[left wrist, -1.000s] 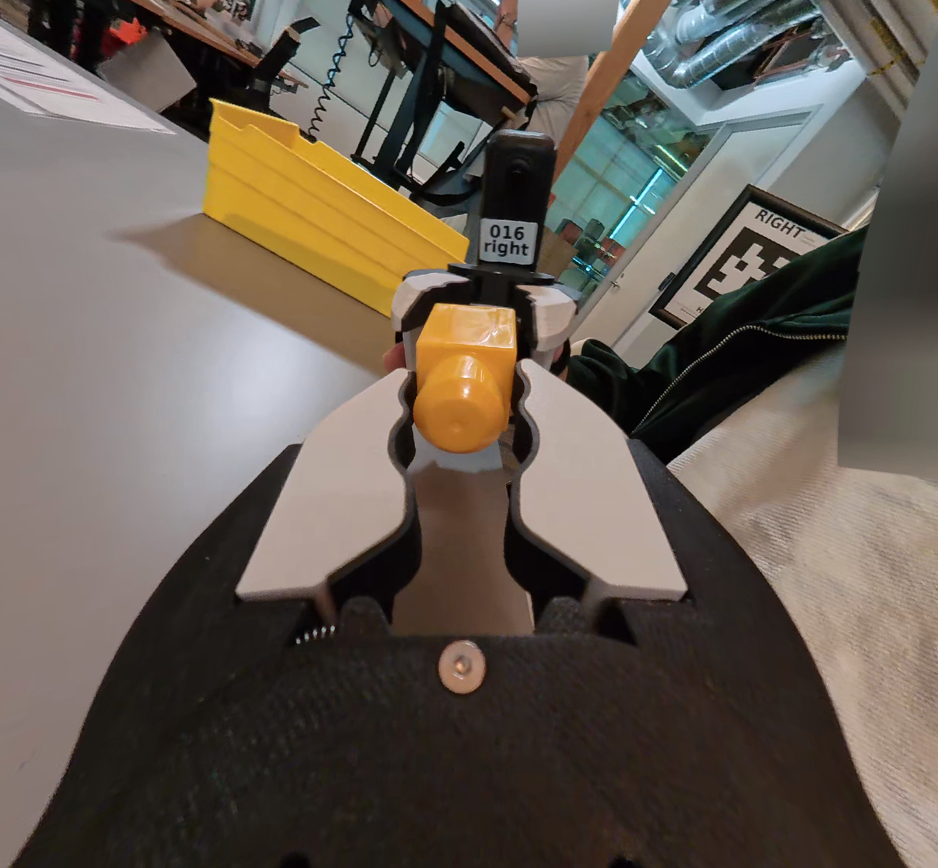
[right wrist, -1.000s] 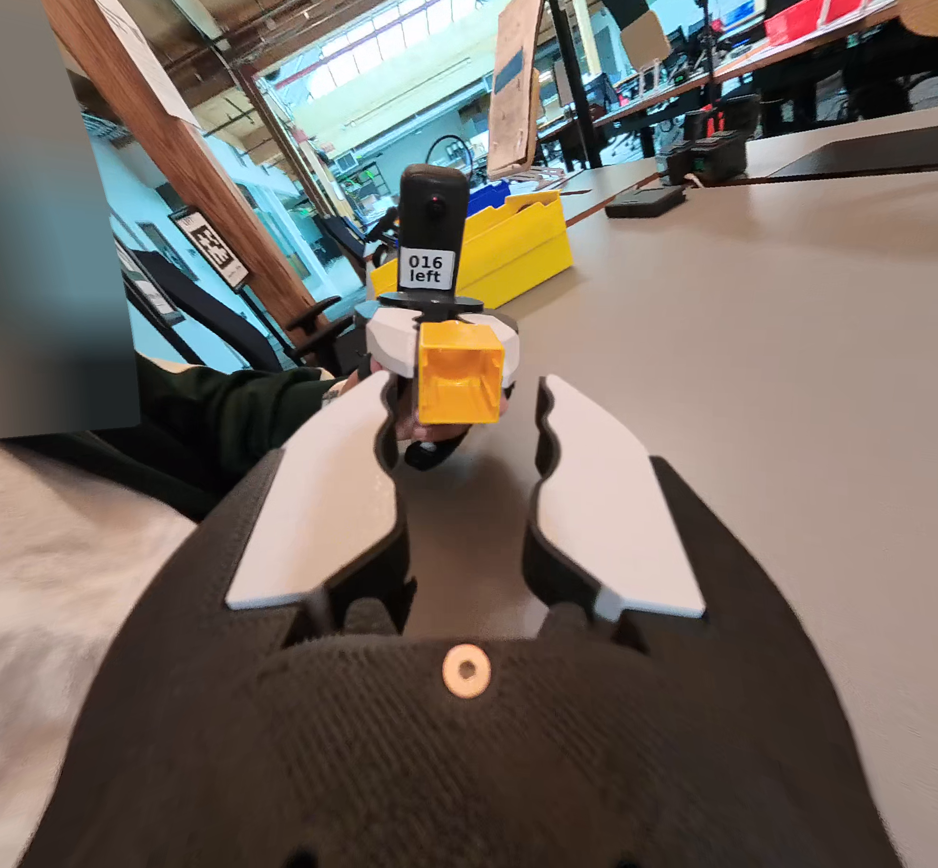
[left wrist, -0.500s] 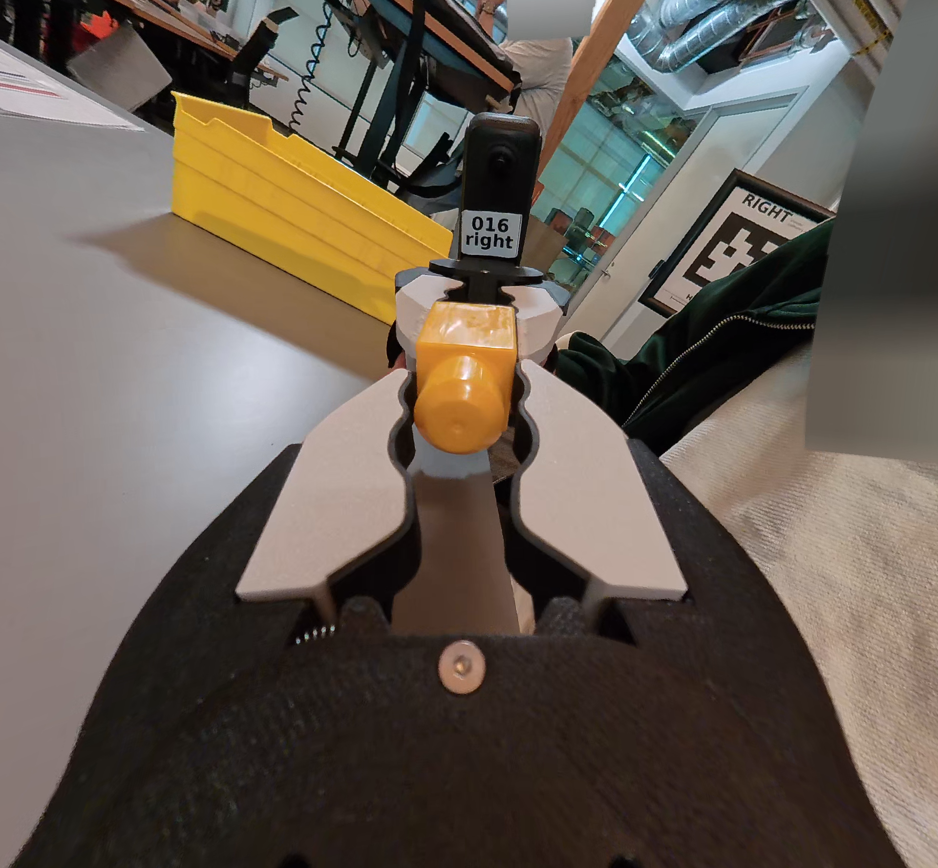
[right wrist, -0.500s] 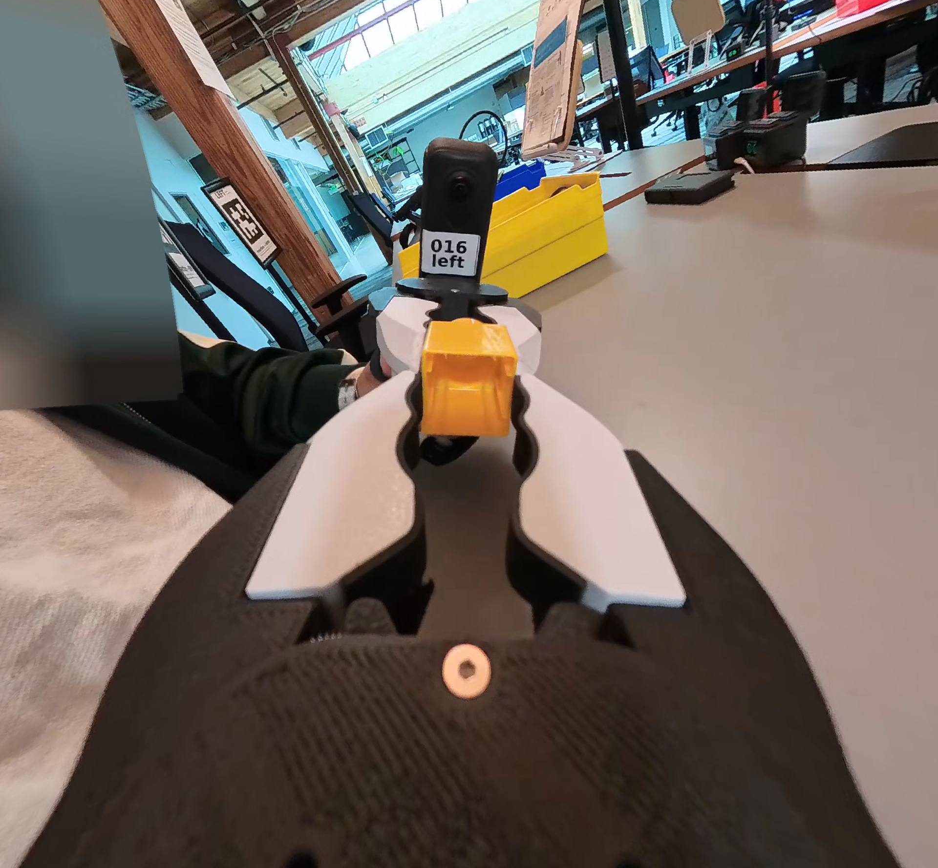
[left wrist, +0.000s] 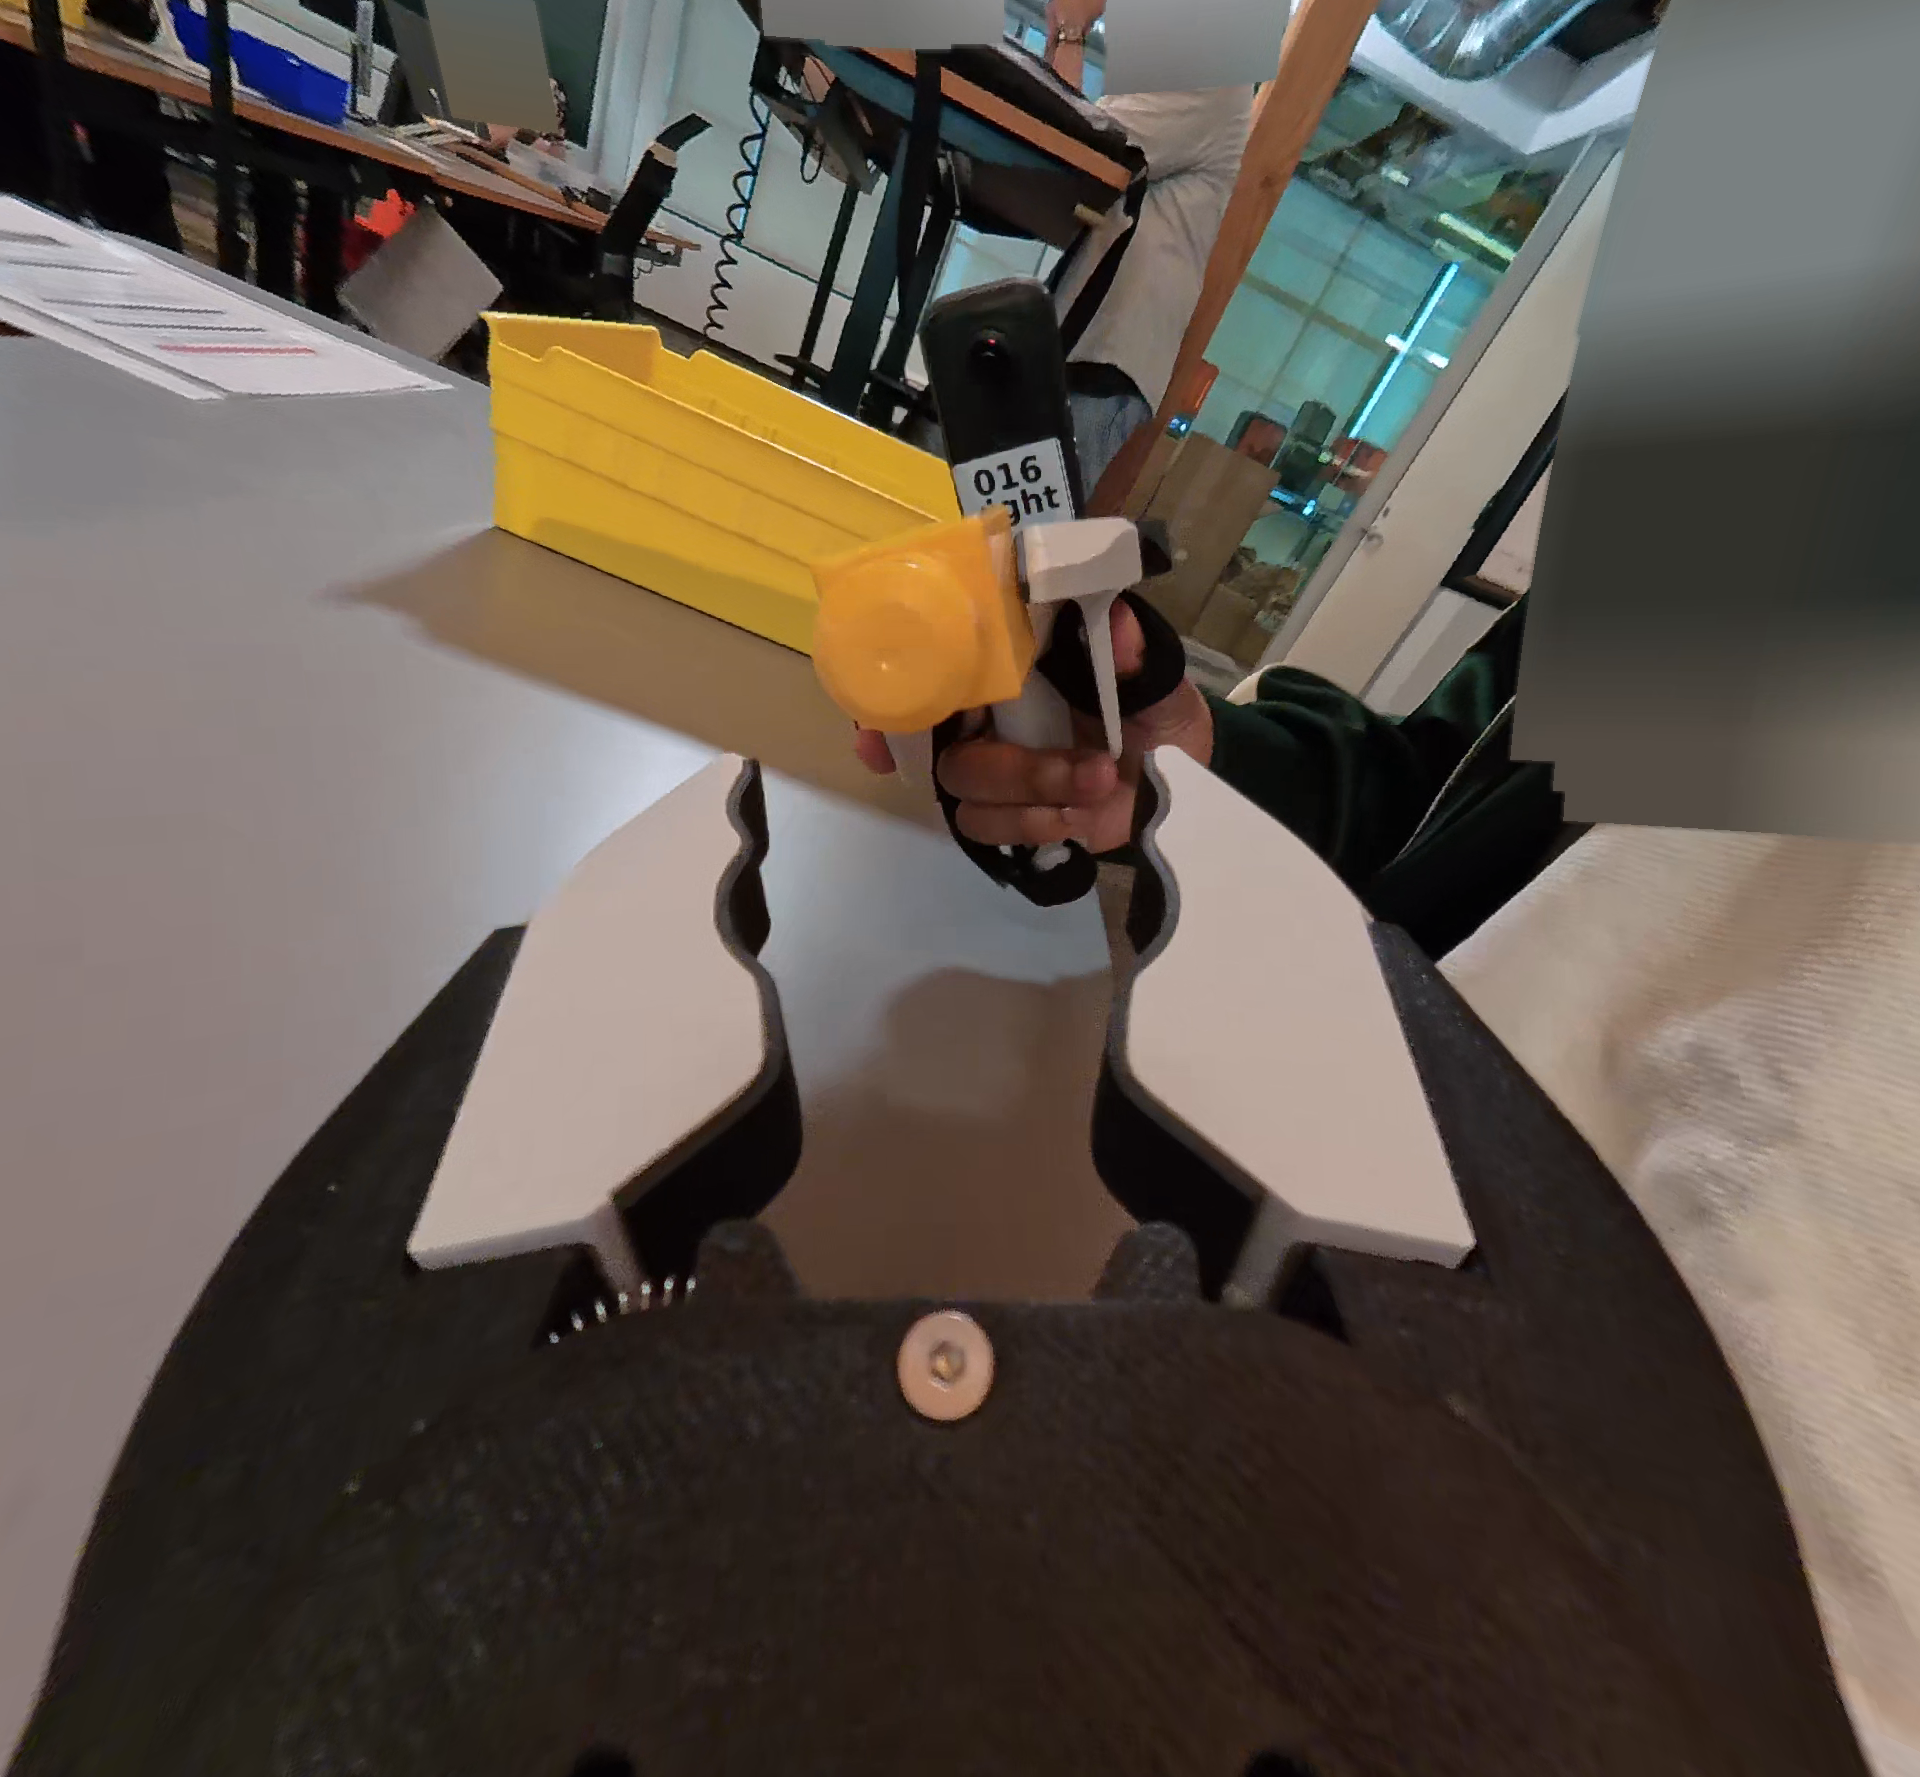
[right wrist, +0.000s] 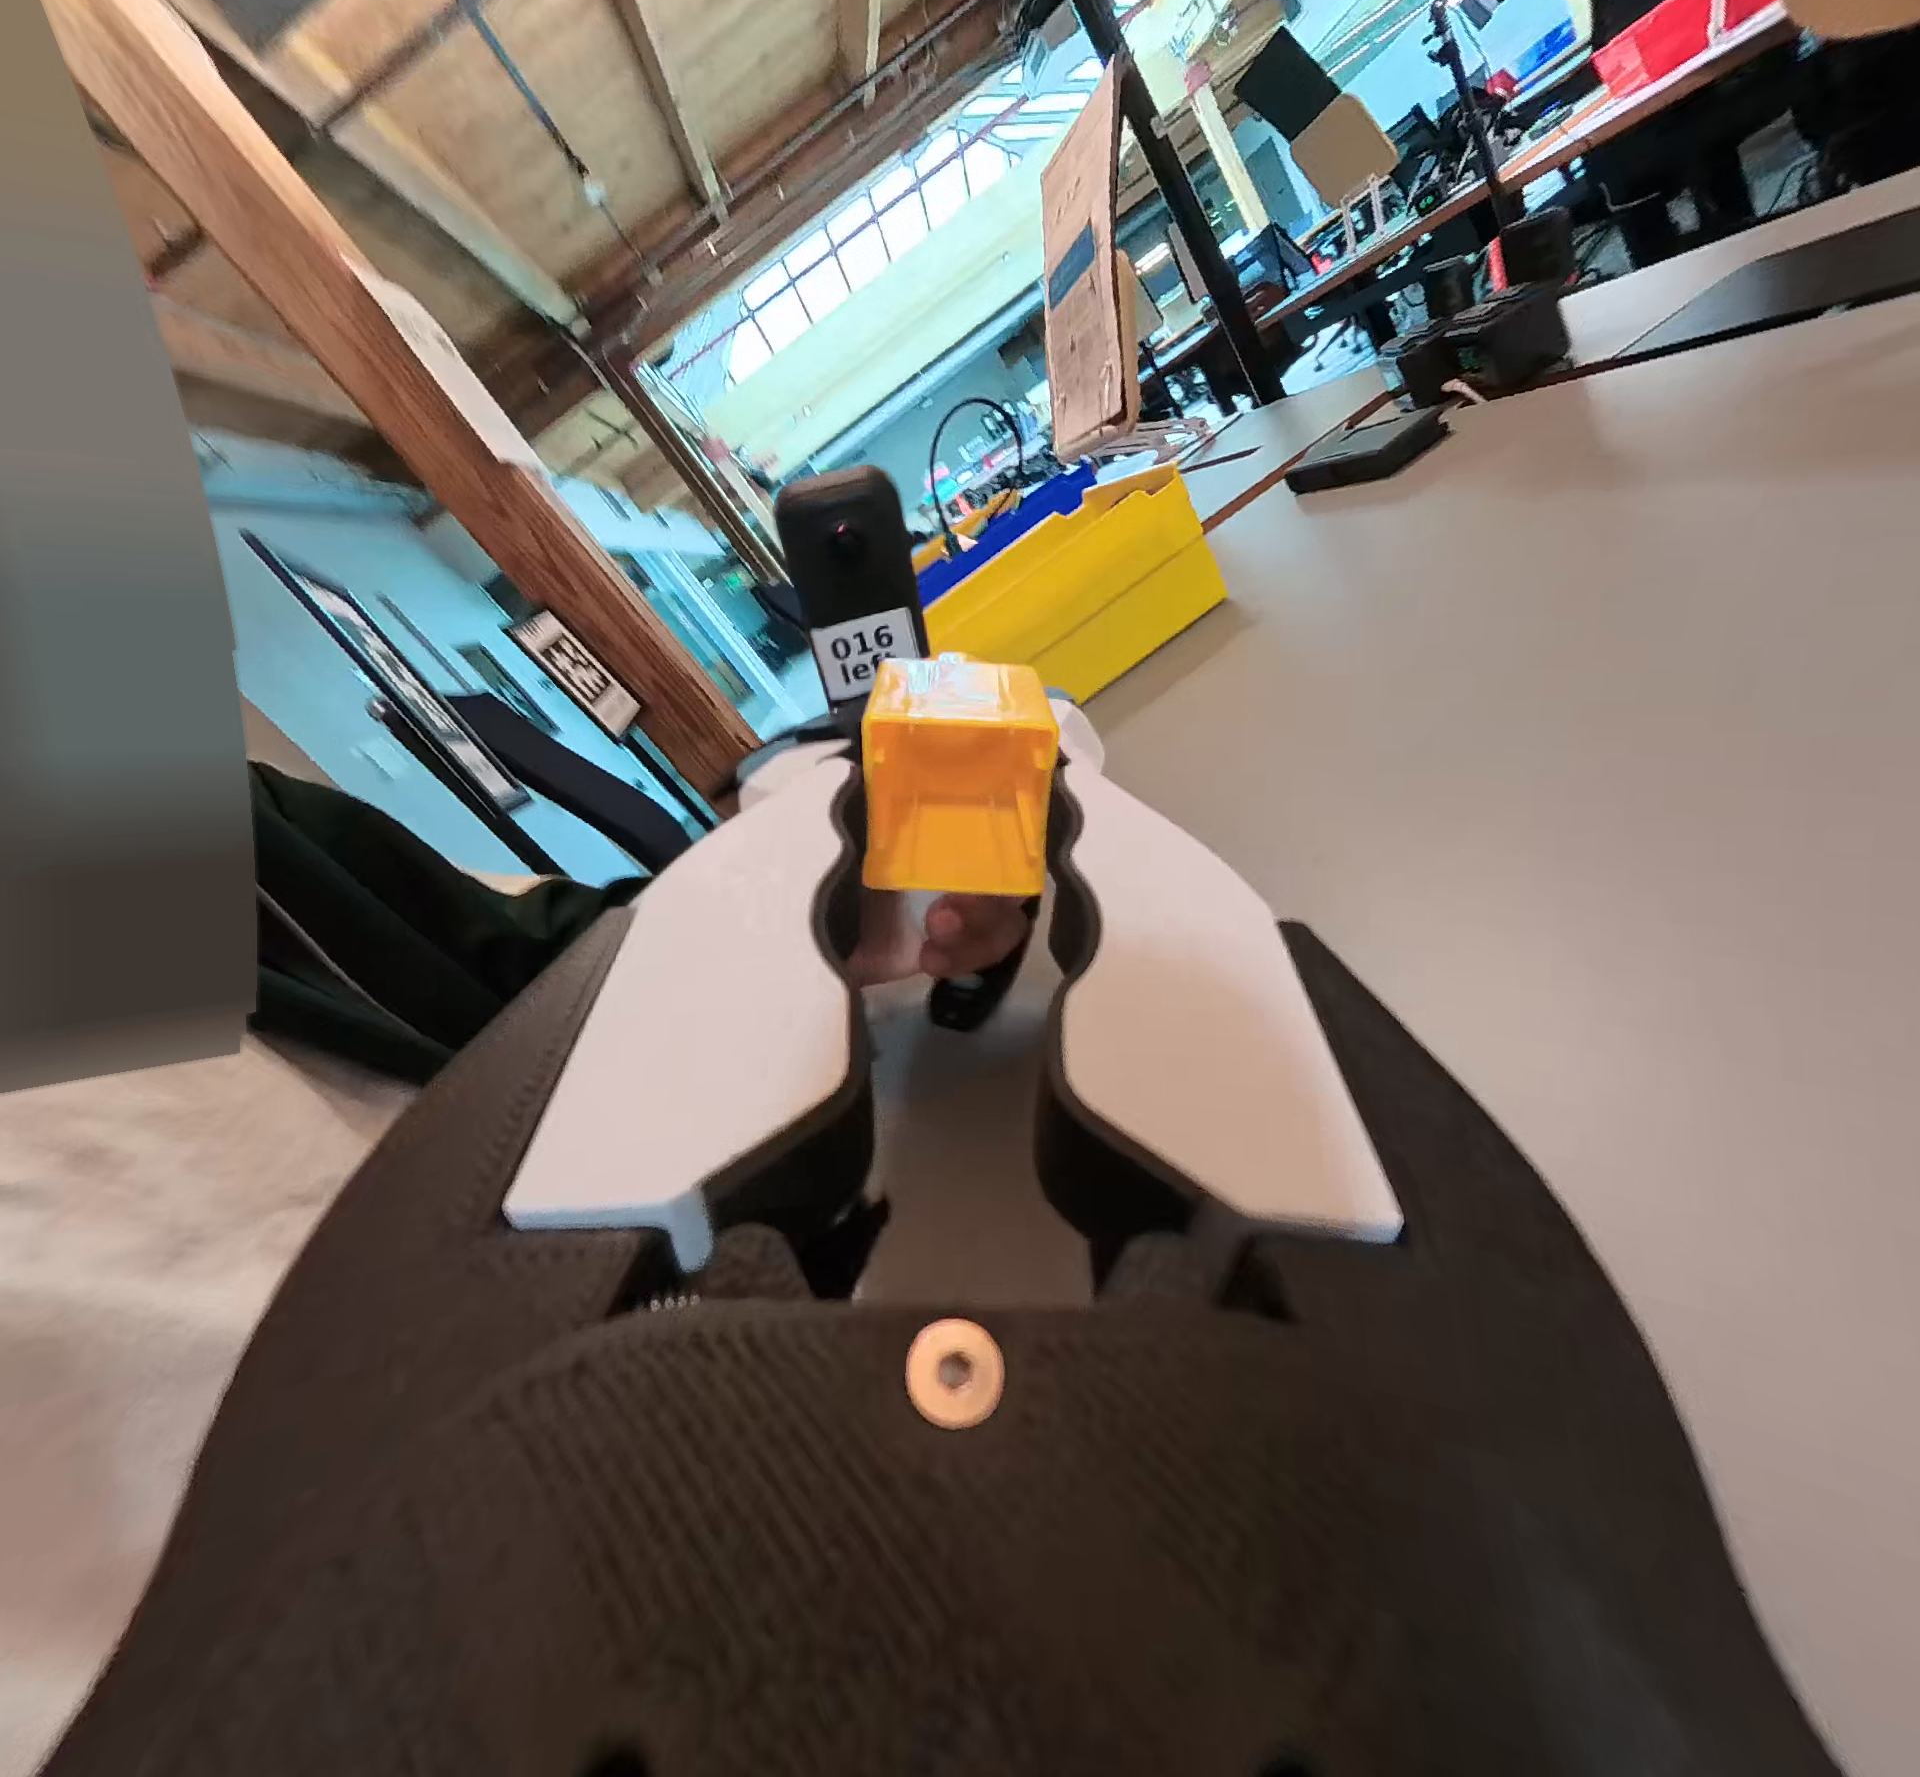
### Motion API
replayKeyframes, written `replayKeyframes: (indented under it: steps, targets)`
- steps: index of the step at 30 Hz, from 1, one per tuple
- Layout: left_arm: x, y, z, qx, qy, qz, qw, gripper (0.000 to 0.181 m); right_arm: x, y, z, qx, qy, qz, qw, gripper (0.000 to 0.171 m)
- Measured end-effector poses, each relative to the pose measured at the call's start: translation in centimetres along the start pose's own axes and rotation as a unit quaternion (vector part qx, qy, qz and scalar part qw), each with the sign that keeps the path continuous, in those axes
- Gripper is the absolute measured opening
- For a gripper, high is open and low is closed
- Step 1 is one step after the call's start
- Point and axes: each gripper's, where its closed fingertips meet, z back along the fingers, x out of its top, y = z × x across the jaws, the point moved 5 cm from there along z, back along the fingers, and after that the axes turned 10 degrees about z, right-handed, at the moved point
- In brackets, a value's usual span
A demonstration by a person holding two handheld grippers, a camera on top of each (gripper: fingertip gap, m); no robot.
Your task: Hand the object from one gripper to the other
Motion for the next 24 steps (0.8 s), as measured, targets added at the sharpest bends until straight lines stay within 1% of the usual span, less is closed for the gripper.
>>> replayKeyframes:
  steps: [3,6,11,13,16,18,21,22,24]
  targets:
    - [0.0,-0.1,0.1,0.016,0.013,-0.057,0.998,0.065,-0.2,0.0,0.1,0.014,-0.003,-0.038,0.999,0.033]
    - [0.1,-0.5,0.5,0.034,0.021,-0.135,0.990,0.061,-0.9,-0.1,-0.1,0.040,0.010,-0.098,0.994,0.033]
    - [-0.2,-1.5,0.3,0.047,0.035,-0.255,0.965,0.062,-2.4,-0.2,-0.4,0.087,0.034,-0.226,0.970,0.034]
    - [-0.7,-1.4,0.0,0.060,0.050,-0.282,0.956,0.056,-2.8,-0.1,-0.5,0.100,0.042,-0.260,0.960,0.034]
    - [-1.3,-1.3,-0.3,0.062,0.073,-0.296,0.951,0.045,-3.2,0.1,-0.7,0.116,0.052,-0.287,0.949,0.034]
    - [-1.3,-1.5,-0.3,0.062,0.071,-0.300,0.949,0.034,-3.4,0.2,-0.8,0.124,0.059,-0.294,0.946,0.034]
    - [-0.9,-1.7,-0.2,0.052,0.066,-0.280,0.956,0.033,-3.2,0.1,-0.9,0.131,0.048,-0.287,0.948,0.036]
    - [-0.7,-1.6,-0.2,0.053,0.063,-0.260,0.962,0.033,-3.0,-0.1,-0.9,0.125,0.037,-0.275,0.952,0.042]
    - [-0.5,-1.1,-0.1,0.050,0.058,-0.202,0.976,0.033,-2.3,-0.8,-0.7,0.094,0.002,-0.243,0.966,0.064]
